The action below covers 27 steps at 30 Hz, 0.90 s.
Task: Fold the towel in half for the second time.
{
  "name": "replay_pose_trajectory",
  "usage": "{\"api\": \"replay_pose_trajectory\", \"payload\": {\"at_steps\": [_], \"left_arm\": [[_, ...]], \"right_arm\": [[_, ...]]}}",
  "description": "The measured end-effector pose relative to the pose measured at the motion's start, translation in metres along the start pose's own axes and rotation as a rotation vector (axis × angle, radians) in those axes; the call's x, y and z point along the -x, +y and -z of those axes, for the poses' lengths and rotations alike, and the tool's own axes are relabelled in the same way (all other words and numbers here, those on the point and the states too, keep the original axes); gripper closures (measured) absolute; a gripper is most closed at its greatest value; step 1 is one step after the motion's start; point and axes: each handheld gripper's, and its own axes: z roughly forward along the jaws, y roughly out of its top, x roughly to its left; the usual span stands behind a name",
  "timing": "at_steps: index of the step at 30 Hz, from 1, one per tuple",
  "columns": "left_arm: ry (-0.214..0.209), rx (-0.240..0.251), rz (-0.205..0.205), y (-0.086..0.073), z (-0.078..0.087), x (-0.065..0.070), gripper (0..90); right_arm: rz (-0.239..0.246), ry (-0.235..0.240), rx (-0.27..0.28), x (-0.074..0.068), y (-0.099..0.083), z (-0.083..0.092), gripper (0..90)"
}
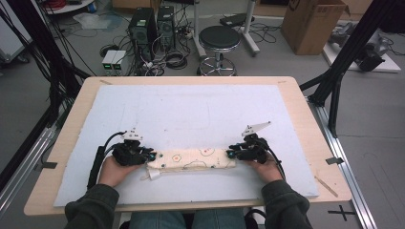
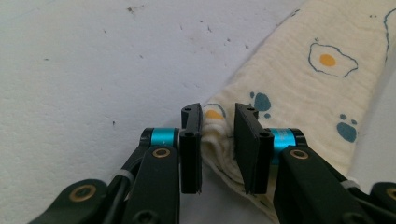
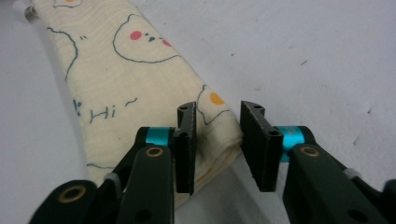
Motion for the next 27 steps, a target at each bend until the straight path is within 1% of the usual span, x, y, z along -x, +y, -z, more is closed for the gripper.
{"api": "replay_pose_trajectory", "payload": {"at_steps": [1, 4, 5, 9, 16, 18, 19, 20, 24, 27], "left_arm": [[0.001, 0.000, 0.000, 0.000, 0.000, 0.000, 73.0], [-0.001, 0.006, 0.000, 0.000, 0.001, 0.001, 77.1], [-0.001, 0.001, -0.011, 0.000, 0.001, 0.000, 77.8], [0.004, 0.007, -0.009, 0.000, 0.001, 0.001, 78.3], [0.019, 0.028, -0.019, 0.003, 0.005, 0.003, 79.8], [0.022, 0.027, -0.021, 0.004, 0.006, 0.002, 79.9], [0.022, 0.036, -0.019, 0.004, 0.007, 0.001, 80.0], [0.023, 0.040, -0.022, 0.005, 0.007, 0.001, 80.1], [0.026, 0.058, -0.011, 0.009, 0.009, -0.001, 80.4], [0.028, 0.072, -0.007, 0.012, 0.010, -0.003, 80.4]], "right_arm": [[-0.006, 0.013, -0.003, 0.000, 0.000, 0.000, 73.3], [0.004, 0.022, -0.002, -0.001, 0.000, 0.000, 77.1], [0.010, 0.023, -0.003, -0.002, 0.000, 0.000, 77.3], [0.002, 0.029, 0.001, -0.002, 0.000, 0.001, 77.6], [0.014, 0.046, 0.026, -0.003, 0.002, 0.004, 78.6], [0.025, 0.047, 0.023, -0.004, 0.002, 0.005, 78.9], [0.025, 0.048, 0.026, -0.004, 0.003, 0.006, 79.1], [0.016, 0.053, 0.025, -0.004, 0.003, 0.007, 79.2], [0.021, 0.051, 0.035, -0.004, 0.009, 0.009, 79.4], [0.024, 0.043, 0.030, -0.003, 0.017, 0.012, 79.4]]}}
